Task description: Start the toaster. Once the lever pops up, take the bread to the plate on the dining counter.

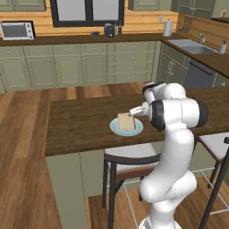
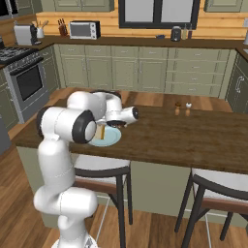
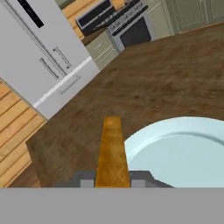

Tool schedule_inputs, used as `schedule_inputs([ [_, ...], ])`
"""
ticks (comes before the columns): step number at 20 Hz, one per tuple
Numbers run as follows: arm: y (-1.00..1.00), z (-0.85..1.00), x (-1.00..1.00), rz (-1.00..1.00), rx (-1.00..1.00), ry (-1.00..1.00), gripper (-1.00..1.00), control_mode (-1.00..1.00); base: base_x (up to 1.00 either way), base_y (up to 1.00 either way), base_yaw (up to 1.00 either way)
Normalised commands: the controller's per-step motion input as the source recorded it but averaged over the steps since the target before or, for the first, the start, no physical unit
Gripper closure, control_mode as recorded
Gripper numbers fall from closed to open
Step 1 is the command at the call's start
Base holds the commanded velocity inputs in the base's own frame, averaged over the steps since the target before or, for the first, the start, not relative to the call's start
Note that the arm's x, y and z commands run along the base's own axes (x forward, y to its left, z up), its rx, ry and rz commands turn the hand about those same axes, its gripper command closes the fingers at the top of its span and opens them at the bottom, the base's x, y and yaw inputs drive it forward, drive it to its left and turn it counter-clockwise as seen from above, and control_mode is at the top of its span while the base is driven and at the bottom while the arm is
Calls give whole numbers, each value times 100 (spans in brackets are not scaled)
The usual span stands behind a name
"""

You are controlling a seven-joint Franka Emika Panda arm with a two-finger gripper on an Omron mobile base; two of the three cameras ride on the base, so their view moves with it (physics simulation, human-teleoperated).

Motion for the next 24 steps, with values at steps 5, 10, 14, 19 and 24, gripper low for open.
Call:
schedule_inputs([
  [5,20,-26,34,-2,3,9,100,-100,0,0,0],
  [10,1,-31,49,-4,1,8,100,-100,0,0,0],
  [14,0,-41,9,-5,0,5,-100,-100,0,0,0],
  [19,-9,-18,0,-10,-2,0,-100,-100,0,0,0],
  [24,-7,0,0,-13,-15,3,-100,-100,0,0,0],
])
